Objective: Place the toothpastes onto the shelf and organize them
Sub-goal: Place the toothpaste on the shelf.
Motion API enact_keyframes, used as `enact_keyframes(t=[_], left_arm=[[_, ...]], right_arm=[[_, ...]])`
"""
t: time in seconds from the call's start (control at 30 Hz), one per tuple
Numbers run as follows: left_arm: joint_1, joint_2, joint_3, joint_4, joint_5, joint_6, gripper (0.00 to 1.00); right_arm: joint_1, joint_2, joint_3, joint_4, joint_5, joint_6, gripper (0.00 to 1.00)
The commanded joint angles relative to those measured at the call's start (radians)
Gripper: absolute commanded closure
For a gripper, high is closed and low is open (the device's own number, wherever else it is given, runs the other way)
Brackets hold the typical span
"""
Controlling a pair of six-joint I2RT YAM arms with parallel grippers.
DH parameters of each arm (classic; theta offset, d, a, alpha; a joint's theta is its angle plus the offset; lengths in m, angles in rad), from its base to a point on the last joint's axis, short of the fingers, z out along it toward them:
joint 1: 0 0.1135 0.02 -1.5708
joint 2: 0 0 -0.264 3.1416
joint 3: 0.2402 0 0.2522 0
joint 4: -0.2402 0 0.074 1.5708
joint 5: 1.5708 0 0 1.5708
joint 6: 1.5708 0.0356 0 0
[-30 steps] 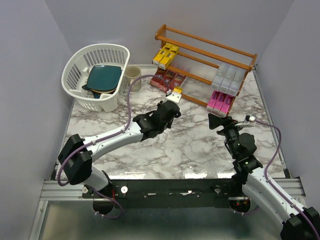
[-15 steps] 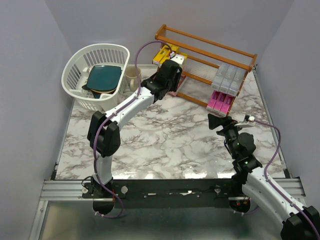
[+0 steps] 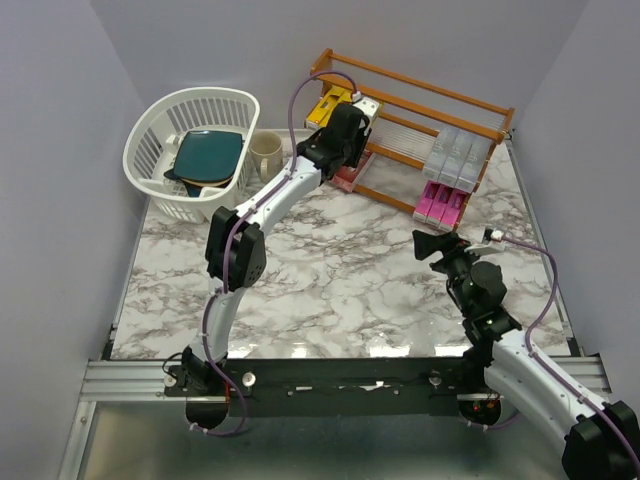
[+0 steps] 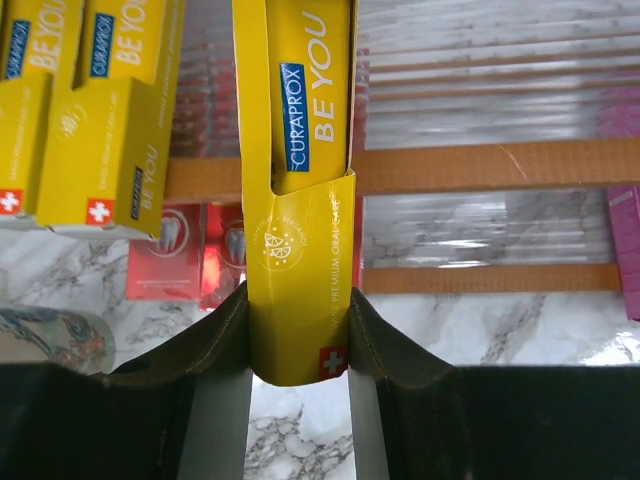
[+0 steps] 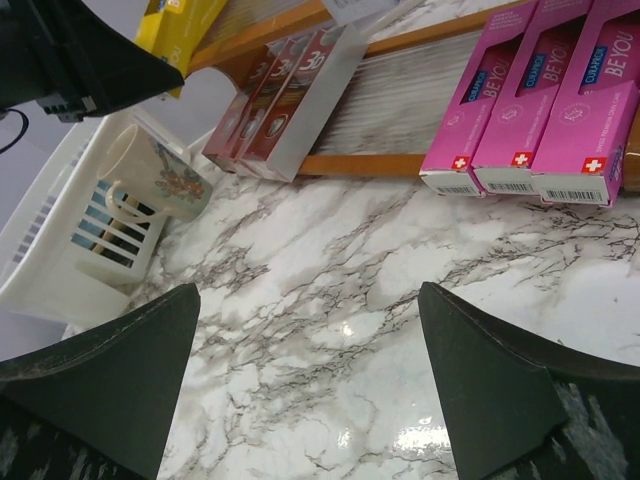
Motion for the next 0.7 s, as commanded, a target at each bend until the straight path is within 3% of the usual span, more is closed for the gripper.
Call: enact_keyframes(t=[0.0,0.43,0.67], left_arm=[[0.026,0.049,0.088,0.079,0.018,0.075,0.59],[0.045,0.133,0.128,0.179,-0.019,0.138,0.51],[0.045,0.106,0.062,0.26,-0.051,0.153,0.44]], right_arm=[[-0.002,0.013,0.005,0.014,0.004,0.006,0.01],[-0.001,0.059,0.011,0.035,-0.024,0.003,0.01],[-0.001,0.077,0.018,0.039,-0.042,0.002,0.01]])
